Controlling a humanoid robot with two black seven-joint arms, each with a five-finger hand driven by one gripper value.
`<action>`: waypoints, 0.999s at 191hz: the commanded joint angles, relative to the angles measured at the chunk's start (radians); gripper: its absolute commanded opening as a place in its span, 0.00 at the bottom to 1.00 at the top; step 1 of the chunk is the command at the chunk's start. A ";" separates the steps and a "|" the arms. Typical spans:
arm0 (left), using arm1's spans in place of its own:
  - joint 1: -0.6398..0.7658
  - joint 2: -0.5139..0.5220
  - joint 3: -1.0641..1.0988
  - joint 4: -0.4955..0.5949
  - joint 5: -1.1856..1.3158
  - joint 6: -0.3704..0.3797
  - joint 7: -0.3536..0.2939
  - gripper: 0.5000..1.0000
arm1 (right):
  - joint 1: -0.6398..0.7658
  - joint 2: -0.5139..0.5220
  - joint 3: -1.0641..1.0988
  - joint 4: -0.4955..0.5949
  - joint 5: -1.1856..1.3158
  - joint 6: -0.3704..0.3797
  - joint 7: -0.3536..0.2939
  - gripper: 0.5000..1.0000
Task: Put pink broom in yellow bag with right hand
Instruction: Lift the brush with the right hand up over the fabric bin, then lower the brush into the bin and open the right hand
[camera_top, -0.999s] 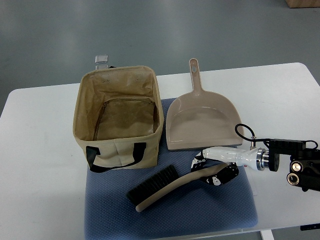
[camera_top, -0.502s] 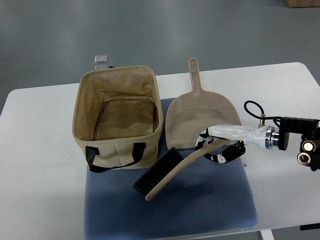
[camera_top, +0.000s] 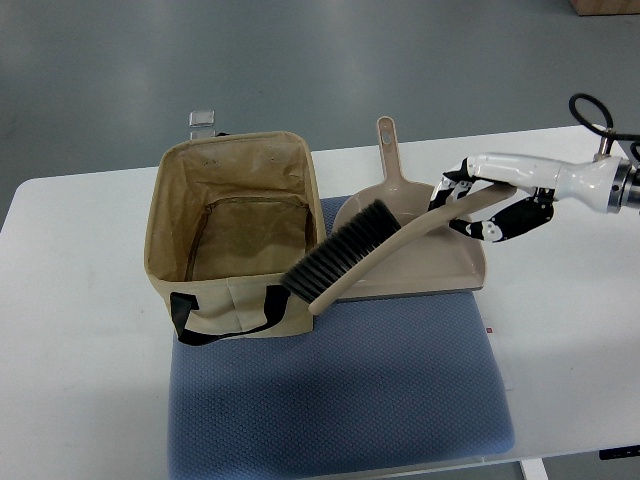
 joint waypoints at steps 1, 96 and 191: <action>0.000 0.000 0.001 -0.011 0.001 0.000 0.000 1.00 | 0.028 0.006 0.091 -0.005 0.042 0.051 -0.017 0.00; -0.008 0.000 0.001 -0.020 0.001 0.000 0.000 1.00 | 0.373 0.460 -0.129 -0.370 0.077 0.052 -0.134 0.00; -0.023 0.000 0.001 -0.066 0.001 0.000 0.000 1.00 | 0.408 0.808 -0.300 -0.735 -0.124 0.041 -0.132 0.00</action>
